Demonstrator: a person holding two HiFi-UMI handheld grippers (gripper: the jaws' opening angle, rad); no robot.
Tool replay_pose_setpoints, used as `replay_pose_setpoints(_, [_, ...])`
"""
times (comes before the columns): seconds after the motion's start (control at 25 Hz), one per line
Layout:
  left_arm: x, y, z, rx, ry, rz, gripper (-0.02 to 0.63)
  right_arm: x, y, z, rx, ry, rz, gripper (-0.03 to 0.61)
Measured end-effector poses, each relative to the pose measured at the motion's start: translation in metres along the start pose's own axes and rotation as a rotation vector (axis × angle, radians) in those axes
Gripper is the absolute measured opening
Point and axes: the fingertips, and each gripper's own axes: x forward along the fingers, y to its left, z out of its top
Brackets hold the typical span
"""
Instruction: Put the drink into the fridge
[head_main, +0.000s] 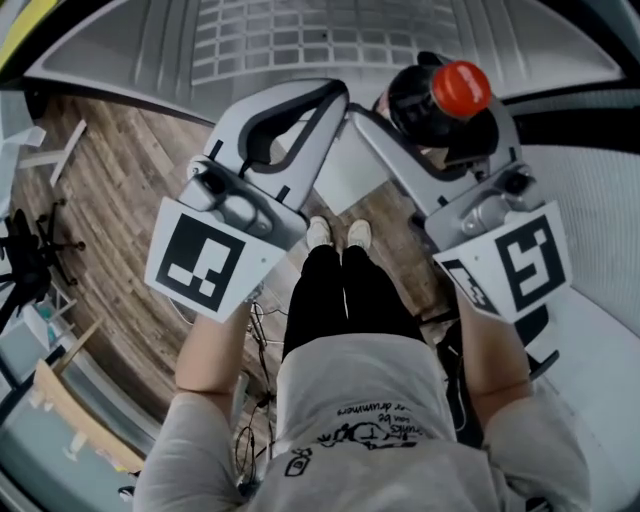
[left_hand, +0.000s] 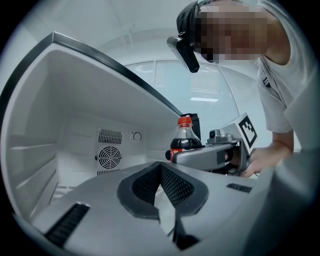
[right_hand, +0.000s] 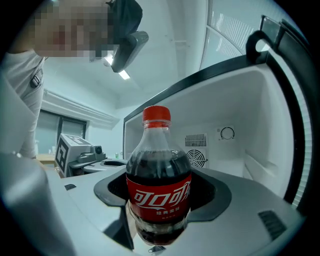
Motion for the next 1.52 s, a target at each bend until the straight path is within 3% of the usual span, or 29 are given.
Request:
replay_pose_setpoints(0.68, [0.042,0.044,-0.015,0.089,0.023,0.026,0.002,0.043,-0.049,-0.011,-0.010,-0.043,-0.025,0.327])
replay_pose_setpoints(1.52, [0.080,0.092,-0.018,0.118,0.064,0.054,0.002,0.087,-0.089,-0.016,-0.021,-0.014,-0.038,0.327])
